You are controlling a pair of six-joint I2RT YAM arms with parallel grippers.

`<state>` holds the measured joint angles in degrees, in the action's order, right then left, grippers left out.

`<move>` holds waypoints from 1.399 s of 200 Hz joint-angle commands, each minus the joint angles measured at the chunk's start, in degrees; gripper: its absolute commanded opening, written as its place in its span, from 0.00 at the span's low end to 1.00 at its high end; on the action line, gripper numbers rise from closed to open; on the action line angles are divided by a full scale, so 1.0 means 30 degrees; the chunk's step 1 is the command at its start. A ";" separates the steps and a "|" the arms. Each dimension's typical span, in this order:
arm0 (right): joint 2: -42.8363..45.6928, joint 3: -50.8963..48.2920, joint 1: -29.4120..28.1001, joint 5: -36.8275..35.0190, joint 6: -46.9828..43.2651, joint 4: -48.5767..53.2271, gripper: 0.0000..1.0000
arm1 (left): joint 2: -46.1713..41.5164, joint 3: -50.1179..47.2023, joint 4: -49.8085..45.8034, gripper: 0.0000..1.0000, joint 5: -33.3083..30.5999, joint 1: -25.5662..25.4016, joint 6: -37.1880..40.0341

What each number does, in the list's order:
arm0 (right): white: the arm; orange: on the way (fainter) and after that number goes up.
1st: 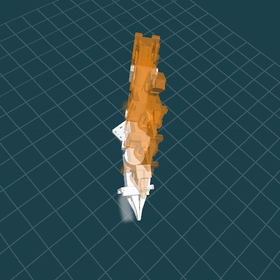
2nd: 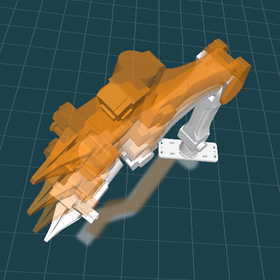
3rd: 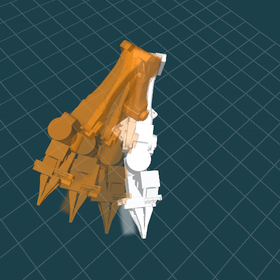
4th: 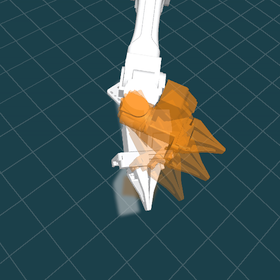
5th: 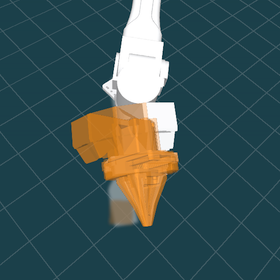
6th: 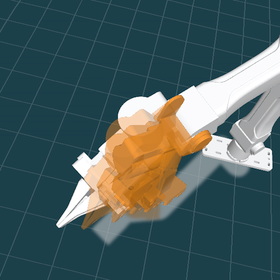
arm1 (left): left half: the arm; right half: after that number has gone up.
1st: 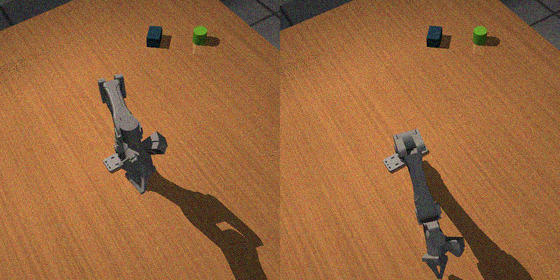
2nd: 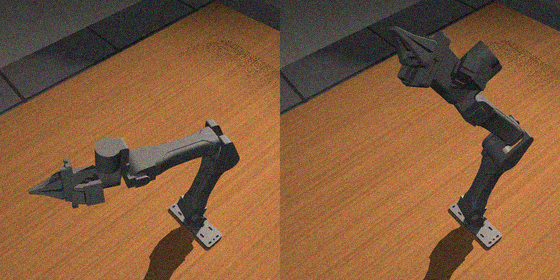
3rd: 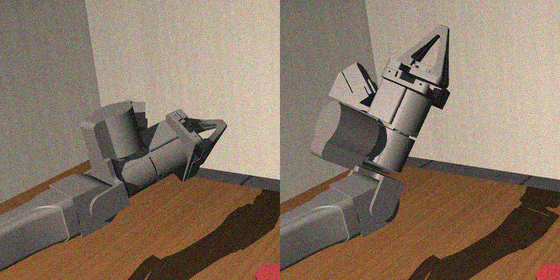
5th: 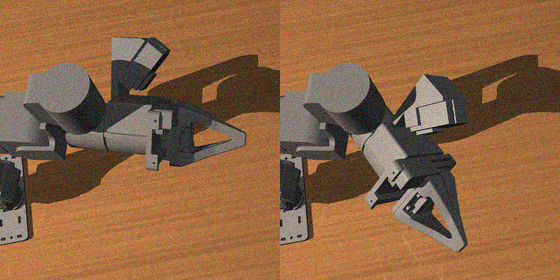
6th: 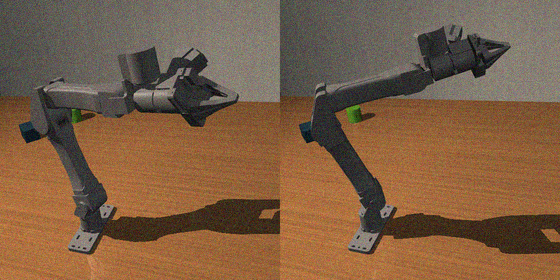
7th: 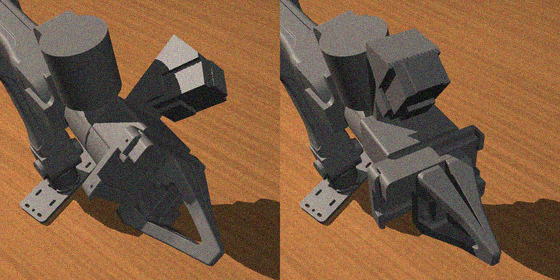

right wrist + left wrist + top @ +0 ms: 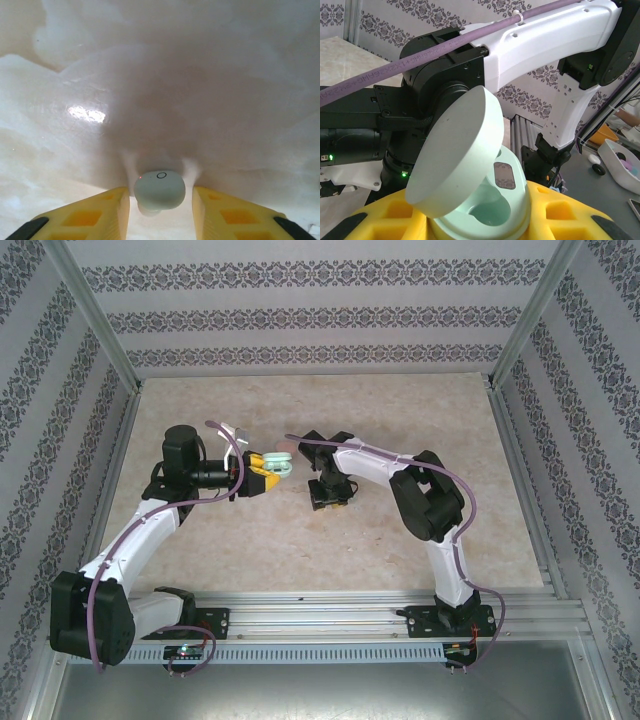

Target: Insert the wireless bluetooth earbuds into the charging case

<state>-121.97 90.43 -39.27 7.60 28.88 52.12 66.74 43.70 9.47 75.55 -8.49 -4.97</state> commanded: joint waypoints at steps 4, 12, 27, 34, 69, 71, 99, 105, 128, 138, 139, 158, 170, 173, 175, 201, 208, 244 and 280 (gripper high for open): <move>0.0651 0.0743 -0.0105 -0.0141 0.0568 0.1347 0.41 | -0.0536 -0.0198 0.0537 0.14 0.0216 0.0224 -0.0108; 0.0740 0.0899 -0.0075 -0.0142 0.0734 0.1551 0.41 | -0.0538 -0.0185 0.0533 0.14 0.0231 0.0227 -0.0100; 0.0813 0.1110 -0.0015 -0.0152 0.1345 0.1929 0.41 | -0.0610 -0.0234 0.0533 0.14 0.0230 0.0223 -0.0100; 0.0857 0.1144 0.0020 -0.0091 0.1720 0.1955 0.41 | -0.0649 -0.0216 0.0533 0.14 0.0219 0.0245 -0.0073; 0.1499 -0.0010 0.0277 0.0801 0.3971 0.0070 0.40 | -0.0656 -0.0249 0.0533 0.14 0.0245 0.0224 -0.0016; 0.1527 -0.0081 0.0284 0.0836 0.4099 -0.0055 0.40 | -0.0655 -0.0258 0.0548 0.14 0.0268 0.0223 -0.0013; 0.1693 -0.0697 0.0324 0.0985 0.5429 -0.1448 0.40 | -0.0693 -0.0271 0.0584 0.14 0.0297 0.0216 -0.0012; 0.1678 -0.0728 0.0344 0.0898 0.5599 -0.1591 0.40 | -0.0706 -0.0301 0.0592 0.14 0.0305 0.0224 -0.0002; 0.1518 -0.0701 0.0388 0.0499 0.5971 -0.1562 0.40 | -0.0843 -0.0418 0.0650 0.14 0.0325 0.0223 -0.0012; 0.1434 -0.0701 0.0401 0.0291 0.6045 -0.1433 0.40 | -0.0886 -0.0447 0.0650 0.14 0.0302 0.0240 -0.0011; 0.1431 -0.0701 0.0388 0.0271 0.6045 -0.1419 0.40 | -0.0887 -0.0447 0.0650 0.14 0.0289 0.0231 0.0003; 0.1285 -0.0745 0.0432 -0.0052 0.6119 -0.1162 0.39 | -0.0994 -0.0511 0.0650 0.14 0.0281 0.0223 0.0017; 0.1231 -0.0816 0.0442 -0.0071 0.6155 -0.1084 0.39 | -0.0981 -0.0538 0.0654 0.14 0.0279 0.0223 0.0017; 0.1247 -0.0840 0.0445 -0.0071 0.6177 -0.1062 0.39 | -0.0978 -0.0535 0.0651 0.14 0.0255 0.0223 0.0017; 0.1200 -0.0846 0.0457 -0.0071 0.6188 -0.1063 0.39 | -0.0977 -0.0535 0.0650 0.14 0.0271 0.0223 0.0017; 0.1074 -0.0891 0.0458 0.0012 0.6247 -0.1087 0.40 | -0.0998 -0.0538 0.0708 0.14 0.0272 0.0230 0.0017; 0.1021 -0.0877 0.0440 0.0043 0.6244 -0.1095 0.41 | -0.0955 -0.0557 0.0709 0.14 0.0260 0.0223 0.0014; 0.0484 -0.0511 0.0413 0.0189 0.6134 -0.1076 0.40 | -0.0975 -0.0527 0.0694 0.14 0.0296 0.0223 -0.0012; -0.0147 0.0129 0.0381 0.0196 0.5886 -0.0868 0.38 | -0.1006 -0.0536 0.0658 0.14 0.0300 0.0223 0.0013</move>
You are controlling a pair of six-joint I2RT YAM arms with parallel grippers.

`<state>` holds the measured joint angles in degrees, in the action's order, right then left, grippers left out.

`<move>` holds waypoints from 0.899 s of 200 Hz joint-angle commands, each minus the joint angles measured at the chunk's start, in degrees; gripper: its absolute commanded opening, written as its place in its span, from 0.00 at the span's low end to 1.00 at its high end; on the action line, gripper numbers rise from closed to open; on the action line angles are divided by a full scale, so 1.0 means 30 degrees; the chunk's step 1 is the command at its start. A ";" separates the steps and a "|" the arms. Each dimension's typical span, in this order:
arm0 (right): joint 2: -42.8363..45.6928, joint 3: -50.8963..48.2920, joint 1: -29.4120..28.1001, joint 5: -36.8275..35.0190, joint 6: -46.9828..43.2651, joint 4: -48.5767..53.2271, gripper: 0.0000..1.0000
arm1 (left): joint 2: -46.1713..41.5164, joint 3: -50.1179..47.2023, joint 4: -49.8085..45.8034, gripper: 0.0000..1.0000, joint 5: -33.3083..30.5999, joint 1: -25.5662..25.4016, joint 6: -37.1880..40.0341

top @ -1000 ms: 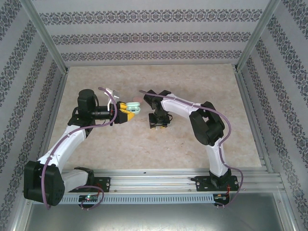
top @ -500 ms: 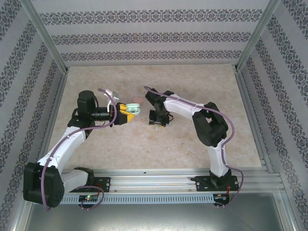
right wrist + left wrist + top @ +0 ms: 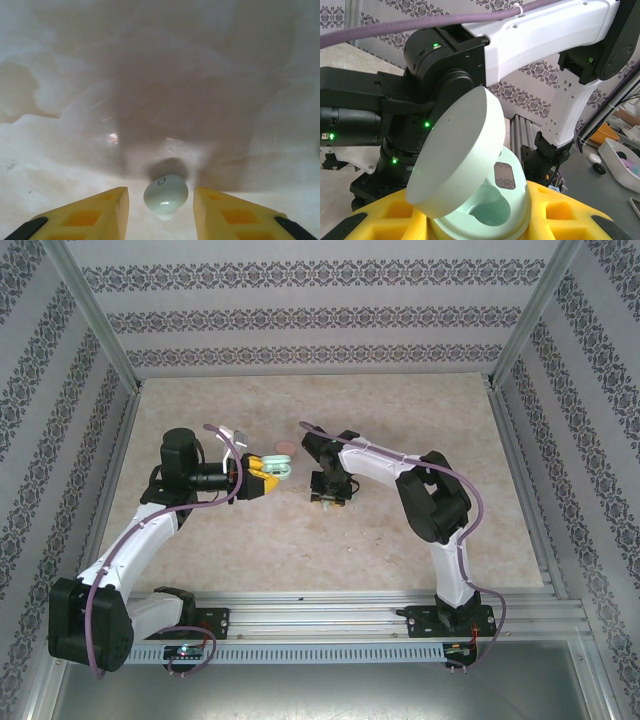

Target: Insert the wireless bluetooth earbuds into the charging case

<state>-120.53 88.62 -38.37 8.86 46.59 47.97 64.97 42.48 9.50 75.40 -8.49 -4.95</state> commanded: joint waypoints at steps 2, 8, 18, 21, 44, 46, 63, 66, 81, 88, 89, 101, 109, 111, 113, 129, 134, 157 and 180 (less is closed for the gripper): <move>-0.0684 0.0785 0.0084 -0.0229 -0.0027 0.0516 0.38 | -0.0431 -0.0149 0.0645 0.14 0.0340 0.0223 0.0009; -0.0746 0.0882 0.0094 -0.0270 -0.0062 0.0594 0.38 | -0.0461 -0.0142 0.0643 0.14 0.0330 0.0227 0.0010; -0.0857 0.1118 0.0056 -0.0399 -0.0188 0.0714 0.38 | -0.0446 -0.0181 0.0643 0.14 0.0321 0.0223 0.0010; -0.0892 0.1180 0.0065 -0.0430 -0.0219 0.0763 0.37 | -0.0446 -0.0166 0.0636 0.14 0.0319 0.0223 0.0010; -0.1095 0.1823 0.0056 -0.0788 -0.0505 0.1258 0.37 | -0.0476 -0.0185 0.0643 0.14 0.0312 0.0227 0.0024; -0.1123 0.1892 0.0026 -0.0838 -0.0516 0.1317 0.37 | -0.0497 -0.0192 0.0643 0.14 0.0301 0.0224 0.0021; -0.1318 0.2343 -0.0020 -0.1089 -0.0691 0.1742 0.35 | -0.0500 -0.0211 0.0643 0.14 0.0307 0.0242 0.0024; -0.1342 0.2384 -0.0028 -0.1132 -0.0725 0.1807 0.35 | -0.0482 -0.0196 0.0643 0.14 0.0281 0.0240 0.0033; -0.1525 0.2595 -0.0143 -0.1277 -0.0850 0.2080 0.34 | -0.0492 -0.0200 0.0628 0.14 0.0287 0.0225 0.0064; -0.1613 0.2653 -0.0181 -0.1348 -0.0906 0.2217 0.34 | -0.0492 -0.0201 0.0592 0.14 0.0290 0.0223 0.0083; -0.1621 0.2656 -0.0185 -0.1360 -0.0923 0.2226 0.34 | -0.0498 -0.0208 0.0588 0.14 0.0279 0.0223 0.0090; -0.1732 0.2720 -0.0278 -0.1540 -0.1041 0.2460 0.34 | -0.0533 -0.0215 0.0540 0.14 0.0253 0.0223 0.0125; -0.1798 0.2745 -0.0353 -0.1689 -0.1135 0.2623 0.34 | -0.0562 -0.0245 0.0511 0.14 0.0241 0.0224 0.0152; -0.1804 0.2738 -0.0376 -0.1715 -0.1164 0.2639 0.34 | -0.0563 -0.0244 0.0500 0.14 0.0232 0.0223 0.0155; -0.1805 0.2744 -0.0411 -0.1736 -0.1193 0.2687 0.34 | -0.0563 -0.0244 0.0483 0.14 0.0216 0.0238 0.0156; -0.1864 0.2746 -0.0564 -0.1930 -0.1440 0.2763 0.35 | -0.0633 -0.0277 0.0410 0.14 0.0207 0.0223 0.0215; -0.1864 0.2771 -0.0628 -0.2006 -0.1535 0.2762 0.35 | -0.0636 -0.0277 0.0409 0.14 0.0186 0.0223 0.0207; -0.2032 0.3216 -0.0916 -0.2596 -0.1951 0.3321 0.36 | -0.0637 -0.0245 0.0387 0.14 0.0184 0.0224 0.0215; -0.2295 0.3774 -0.1251 -0.3197 -0.2365 0.3996 0.37 | -0.0685 -0.0220 0.0266 0.14 0.0181 0.0224 0.0262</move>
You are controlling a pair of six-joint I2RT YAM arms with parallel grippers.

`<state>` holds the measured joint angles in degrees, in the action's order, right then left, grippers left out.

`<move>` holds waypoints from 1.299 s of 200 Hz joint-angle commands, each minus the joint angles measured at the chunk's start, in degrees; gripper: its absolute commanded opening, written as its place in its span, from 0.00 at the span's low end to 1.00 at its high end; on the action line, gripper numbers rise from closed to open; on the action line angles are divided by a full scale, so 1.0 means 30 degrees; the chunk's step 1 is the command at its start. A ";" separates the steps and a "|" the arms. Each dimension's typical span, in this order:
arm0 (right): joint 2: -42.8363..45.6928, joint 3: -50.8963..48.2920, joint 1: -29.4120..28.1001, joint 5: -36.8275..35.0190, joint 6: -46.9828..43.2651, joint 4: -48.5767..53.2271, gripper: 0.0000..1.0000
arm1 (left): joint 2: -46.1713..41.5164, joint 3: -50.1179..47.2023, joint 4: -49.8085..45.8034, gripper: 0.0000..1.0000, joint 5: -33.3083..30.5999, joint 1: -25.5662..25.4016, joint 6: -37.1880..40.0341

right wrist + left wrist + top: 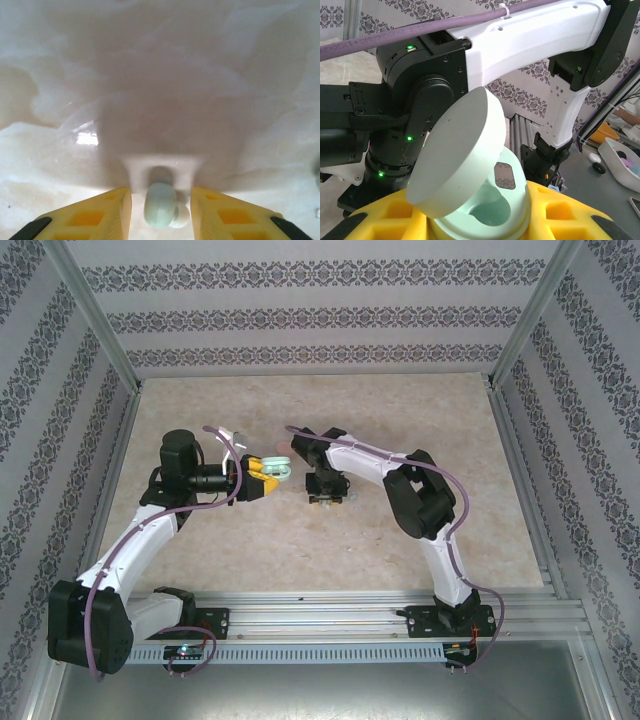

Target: Insert the wireless bluetooth earbuds into the charging case

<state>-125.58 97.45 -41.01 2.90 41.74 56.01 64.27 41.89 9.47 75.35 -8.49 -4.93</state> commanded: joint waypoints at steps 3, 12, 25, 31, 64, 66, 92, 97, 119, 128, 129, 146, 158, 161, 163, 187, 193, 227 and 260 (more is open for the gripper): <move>-0.0634 0.0875 -0.0392 -0.1285 -0.0778 0.1403 0.37 | -0.0451 -0.0033 0.0244 0.14 0.0181 0.0238 0.0265; -0.0672 0.0994 -0.0486 -0.1492 -0.0873 0.1608 0.37 | -0.0498 -0.0041 0.0183 0.14 0.0170 0.0223 0.0295; -0.0679 0.1089 -0.0565 -0.1772 -0.1003 0.1800 0.37 | -0.0511 -0.0040 0.0124 0.14 0.0161 0.0223 0.0325; -0.0678 0.1115 -0.0586 -0.1888 -0.1066 0.1882 0.36 | -0.0510 -0.0039 0.0123 0.14 0.0148 0.0223 0.0339; -0.0786 0.1280 -0.0675 -0.2284 -0.1371 0.2186 0.35 | -0.0509 0.0005 0.0094 0.14 0.0139 0.0223 0.0322; -0.0801 0.1314 -0.0674 -0.2313 -0.1387 0.2211 0.35 | -0.0521 0.0003 0.0094 0.14 0.0159 0.0223 0.0324; -0.1019 0.1595 -0.0681 -0.2470 -0.1553 0.2379 0.34 | -0.0534 -0.0001 0.0065 0.14 0.0140 0.0225 0.0295; -0.1064 0.1706 -0.0706 -0.2493 -0.1590 0.2416 0.34 | -0.0535 -0.0014 0.0064 0.14 0.0139 0.0227 0.0295; -0.1290 0.2122 -0.0731 -0.2511 -0.1764 0.2595 0.33 | -0.0539 -0.0003 0.0007 0.14 0.0135 0.0230 0.0324; -0.1379 0.2295 -0.0749 -0.2479 -0.1849 0.2644 0.32 | -0.0576 -0.0008 -0.0020 0.14 0.0124 0.0223 0.0353; -0.1395 0.2308 -0.0746 -0.2469 -0.1845 0.2651 0.32 | -0.0570 -0.0013 -0.0022 0.14 0.0116 0.0238 0.0353; -0.1605 0.2494 -0.0750 -0.2417 -0.1921 0.2738 0.31 | -0.0552 -0.0003 -0.0051 0.14 0.0086 0.0223 0.0384; -0.1726 0.2489 -0.0744 -0.2368 -0.1939 0.2747 0.30 | -0.0563 0.0010 -0.0089 0.14 0.0060 0.0225 0.0412; -0.1755 0.2493 -0.0743 -0.2346 -0.1949 0.2747 0.30 | -0.0549 -0.0003 -0.0109 0.14 0.0054 0.0224 0.0412; -0.1761 0.2496 -0.0750 -0.2299 -0.1942 0.2747 0.30 | -0.0538 0.0008 -0.0111 0.14 0.0065 0.0223 0.0434; -0.1942 0.2468 -0.0771 -0.2174 -0.1950 0.2747 0.29 | -0.0546 0.0023 -0.0188 0.14 0.0057 0.0238 0.0460; -0.1970 0.2451 -0.0750 -0.2159 -0.1941 0.2746 0.28 | -0.0535 0.0025 -0.0182 0.14 0.0053 0.0231 0.0471; -0.2085 0.2439 -0.0746 -0.2046 -0.1958 0.2775 0.25 | -0.0506 0.0026 -0.0214 0.14 0.0048 0.0223 0.0500; -0.1517 0.2002 -0.0681 -0.1664 -0.1898 0.2267 0.19 | -0.0460 0.0099 -0.0180 0.14 0.0062 0.0223 0.0500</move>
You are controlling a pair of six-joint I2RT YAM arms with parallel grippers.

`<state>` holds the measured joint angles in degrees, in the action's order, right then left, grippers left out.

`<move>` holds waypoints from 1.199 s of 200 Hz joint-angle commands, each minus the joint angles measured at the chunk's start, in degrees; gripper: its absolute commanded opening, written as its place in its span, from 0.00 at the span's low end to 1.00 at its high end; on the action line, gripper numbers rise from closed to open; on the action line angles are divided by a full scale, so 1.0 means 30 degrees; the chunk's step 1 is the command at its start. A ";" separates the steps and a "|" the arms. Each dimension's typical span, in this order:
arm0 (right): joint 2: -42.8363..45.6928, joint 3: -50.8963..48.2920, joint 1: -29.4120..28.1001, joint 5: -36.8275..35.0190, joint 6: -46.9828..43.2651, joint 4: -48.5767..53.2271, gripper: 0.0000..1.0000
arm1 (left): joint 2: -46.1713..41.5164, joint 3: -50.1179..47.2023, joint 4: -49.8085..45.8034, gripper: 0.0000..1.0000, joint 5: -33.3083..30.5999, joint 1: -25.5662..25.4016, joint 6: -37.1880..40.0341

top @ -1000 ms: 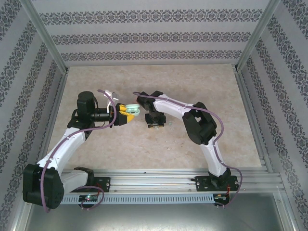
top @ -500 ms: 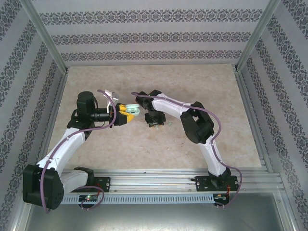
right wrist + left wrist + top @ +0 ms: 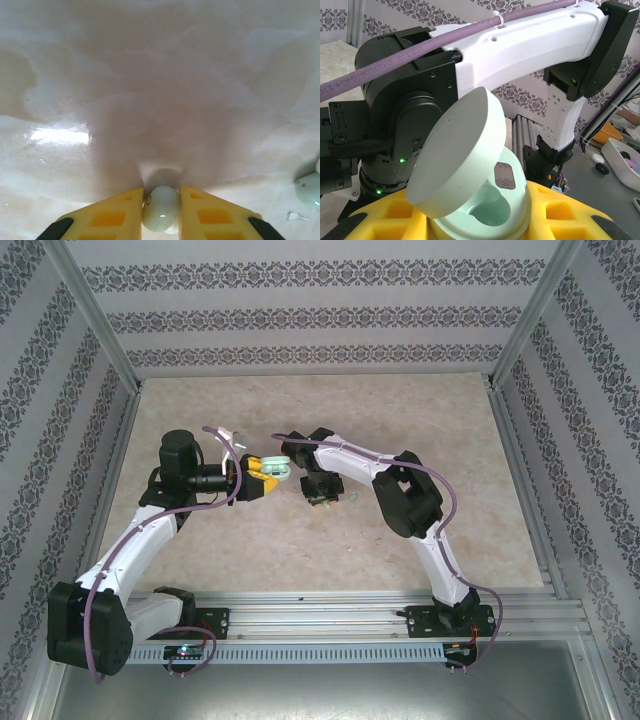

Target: Insert the wireless bluetooth earbuds into the charging case

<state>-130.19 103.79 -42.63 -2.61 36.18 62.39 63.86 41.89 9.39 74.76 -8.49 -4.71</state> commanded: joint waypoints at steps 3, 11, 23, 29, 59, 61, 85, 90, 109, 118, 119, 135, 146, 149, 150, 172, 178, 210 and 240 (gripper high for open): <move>0.0156 -0.0241 -0.0119 0.0241 -0.0002 -0.0005 0.19 | -0.0314 0.0125 -0.0168 0.14 0.0251 0.0223 0.0427; 0.0642 -0.0718 0.0005 0.0499 0.0158 -0.0505 0.19 | -0.0309 0.0156 -0.0168 0.14 0.0252 0.0227 0.0397; 0.1642 -0.1750 0.0277 0.1283 0.0500 -0.1581 0.18 | -0.0279 0.0201 -0.0166 0.14 0.0290 0.0232 0.0398; 0.2068 -0.2279 0.0435 0.1621 0.0691 -0.2167 0.17 | -0.0271 0.0236 -0.0155 0.14 0.0290 0.0234 0.0398; 0.5430 -0.5505 0.1239 0.3227 0.1767 -0.5281 0.15 | -0.0164 0.0357 0.0030 0.14 0.0379 0.0223 0.0285; 0.5648 -0.5658 0.1256 0.3269 0.1796 -0.5397 0.15 | -0.0162 0.0362 0.0056 0.14 0.0381 0.0223 0.0282; 0.8192 -0.7039 0.1358 0.2937 0.1882 -0.5972 0.15 | -0.0133 0.0349 0.0499 0.13 0.0434 0.0223 0.0113; 0.8714 -0.7249 0.1311 0.2928 0.1826 -0.6020 0.15 | -0.0070 0.0341 0.0651 0.13 0.0466 0.0223 0.0049; 1.0755 -0.8005 0.1030 0.3063 0.1818 -0.6229 0.15 | 0.0065 0.0265 0.1523 0.13 0.0626 0.0223 -0.0321; 1.1886 -0.8378 0.0792 0.3097 0.1904 -0.6415 0.15 | 0.0085 0.0244 0.1836 0.13 0.0648 0.0238 -0.0465; 1.2012 -0.8420 0.0748 0.3097 0.1923 -0.6443 0.15 | 0.0079 0.0245 0.1873 0.13 0.0652 0.0245 -0.0473; 1.4093 -0.9245 0.0278 0.3118 0.2349 -0.7034 0.15 | 0.0107 0.0214 0.2236 0.13 0.0618 0.0230 -0.0538; 1.5505 -1.0034 -0.0051 0.3237 0.2725 -0.7763 0.15 | 0.0160 0.0194 0.2386 0.13 0.0593 0.0224 -0.0468; 1.5865 -1.0227 -0.0129 0.3272 0.2861 -0.7983 0.15 | 0.0186 0.0203 0.2431 0.13 0.0560 0.0223 -0.0479; 1.5935 -1.0297 -0.0166 0.3287 0.2900 -0.8047 0.15 | 0.0173 0.0210 0.2434 0.13 0.0549 0.0223 -0.0465; 1.7936 -1.1209 -0.0789 0.3736 0.3542 -0.9104 0.15 | 0.0303 0.0257 0.2710 0.12 0.0429 0.0217 -0.0367; 1.8275 -1.1246 -0.1009 0.3797 0.3610 -0.9218 0.15 | 0.0332 0.0233 0.2787 0.12 0.0367 0.0213 -0.0344; 1.8597 -1.0516 -0.2308 0.4562 0.3671 -1.0251 0.14 | 0.0317 0.0263 0.2718 0.12 0.0038 0.0044 0.0211; 1.7439 -0.9049 -0.3142 0.5563 0.3547 -1.1460 0.14 | 0.0319 0.0539 0.1239 0.11 -0.0550 -0.0299 0.1664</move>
<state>-75.31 72.36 -50.41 10.83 46.41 32.84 64.79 41.89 14.46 74.08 -8.64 -4.29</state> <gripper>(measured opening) 0.145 0.354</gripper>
